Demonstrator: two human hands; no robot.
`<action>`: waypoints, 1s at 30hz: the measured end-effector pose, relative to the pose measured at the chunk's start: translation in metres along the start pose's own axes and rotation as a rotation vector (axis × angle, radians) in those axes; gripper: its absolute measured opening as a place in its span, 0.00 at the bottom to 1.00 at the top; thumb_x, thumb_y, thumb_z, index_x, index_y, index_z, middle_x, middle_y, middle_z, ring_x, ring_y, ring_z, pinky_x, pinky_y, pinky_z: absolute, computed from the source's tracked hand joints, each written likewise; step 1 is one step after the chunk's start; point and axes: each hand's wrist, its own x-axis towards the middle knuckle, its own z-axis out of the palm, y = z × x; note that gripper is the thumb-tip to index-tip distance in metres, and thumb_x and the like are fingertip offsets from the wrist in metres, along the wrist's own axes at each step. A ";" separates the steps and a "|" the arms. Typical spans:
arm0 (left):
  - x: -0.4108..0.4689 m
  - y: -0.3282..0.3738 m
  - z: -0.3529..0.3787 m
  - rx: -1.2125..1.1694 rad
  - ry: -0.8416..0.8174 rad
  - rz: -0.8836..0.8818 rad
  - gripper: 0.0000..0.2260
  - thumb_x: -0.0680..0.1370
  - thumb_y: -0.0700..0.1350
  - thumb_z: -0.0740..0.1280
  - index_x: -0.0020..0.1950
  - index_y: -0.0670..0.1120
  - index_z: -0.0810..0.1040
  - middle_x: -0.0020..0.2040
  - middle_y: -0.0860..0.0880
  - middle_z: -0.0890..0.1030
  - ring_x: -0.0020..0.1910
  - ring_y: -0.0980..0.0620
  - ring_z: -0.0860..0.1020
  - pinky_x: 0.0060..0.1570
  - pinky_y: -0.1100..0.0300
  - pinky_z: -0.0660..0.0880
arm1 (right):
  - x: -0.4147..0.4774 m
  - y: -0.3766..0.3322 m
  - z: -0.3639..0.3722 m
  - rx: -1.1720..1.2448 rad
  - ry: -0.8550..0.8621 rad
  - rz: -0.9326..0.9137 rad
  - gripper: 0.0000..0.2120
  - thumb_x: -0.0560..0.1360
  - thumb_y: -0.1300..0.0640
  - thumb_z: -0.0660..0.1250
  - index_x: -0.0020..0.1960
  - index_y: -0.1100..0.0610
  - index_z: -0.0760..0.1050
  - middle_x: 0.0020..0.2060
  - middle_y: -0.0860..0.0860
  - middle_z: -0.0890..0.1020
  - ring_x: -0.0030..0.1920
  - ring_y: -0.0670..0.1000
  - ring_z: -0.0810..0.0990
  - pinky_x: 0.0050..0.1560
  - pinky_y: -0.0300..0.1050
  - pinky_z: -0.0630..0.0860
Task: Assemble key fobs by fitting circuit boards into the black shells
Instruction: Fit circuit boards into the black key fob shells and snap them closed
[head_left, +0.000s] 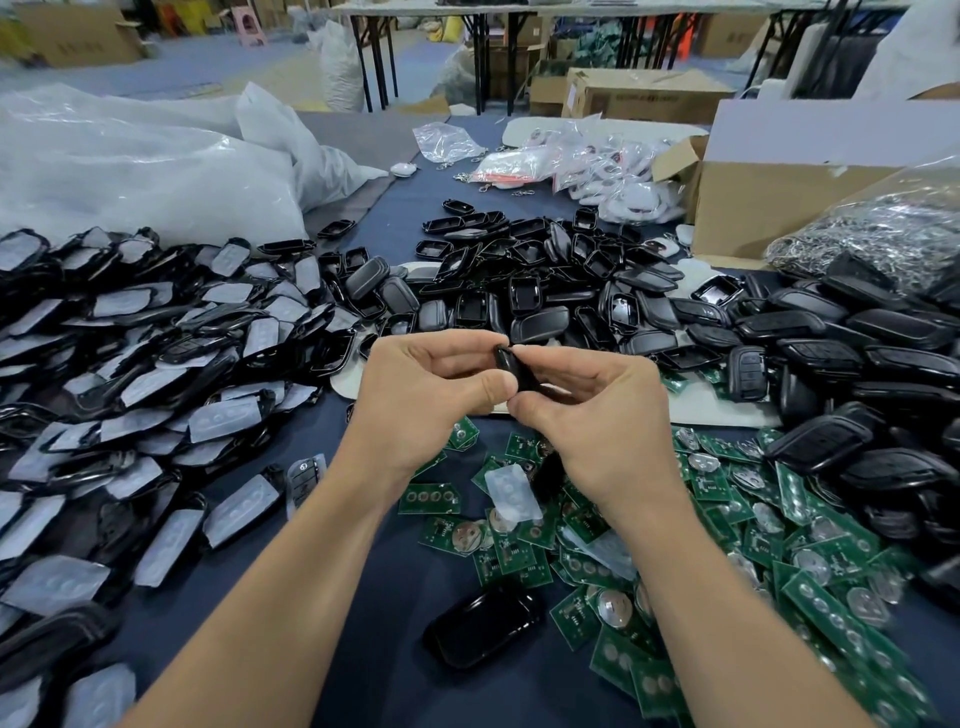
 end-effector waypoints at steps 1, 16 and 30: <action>0.000 -0.001 0.001 0.013 -0.006 -0.031 0.11 0.73 0.33 0.77 0.50 0.48 0.88 0.44 0.45 0.89 0.41 0.50 0.87 0.38 0.61 0.82 | -0.002 -0.001 0.001 -0.082 0.043 -0.033 0.20 0.67 0.65 0.81 0.53 0.45 0.87 0.45 0.43 0.89 0.47 0.40 0.87 0.53 0.40 0.83; -0.001 -0.001 0.003 0.076 -0.058 0.020 0.16 0.77 0.34 0.73 0.46 0.57 0.89 0.45 0.49 0.89 0.46 0.52 0.87 0.48 0.59 0.84 | 0.001 -0.001 -0.002 0.080 0.043 0.049 0.12 0.72 0.63 0.76 0.46 0.46 0.87 0.41 0.46 0.89 0.44 0.49 0.88 0.50 0.53 0.86; -0.002 -0.004 0.010 0.112 0.142 0.141 0.12 0.72 0.42 0.77 0.49 0.58 0.89 0.46 0.54 0.89 0.48 0.55 0.87 0.48 0.64 0.82 | -0.002 -0.002 0.006 0.075 0.087 0.118 0.08 0.75 0.63 0.75 0.51 0.53 0.87 0.41 0.48 0.89 0.43 0.46 0.88 0.47 0.47 0.85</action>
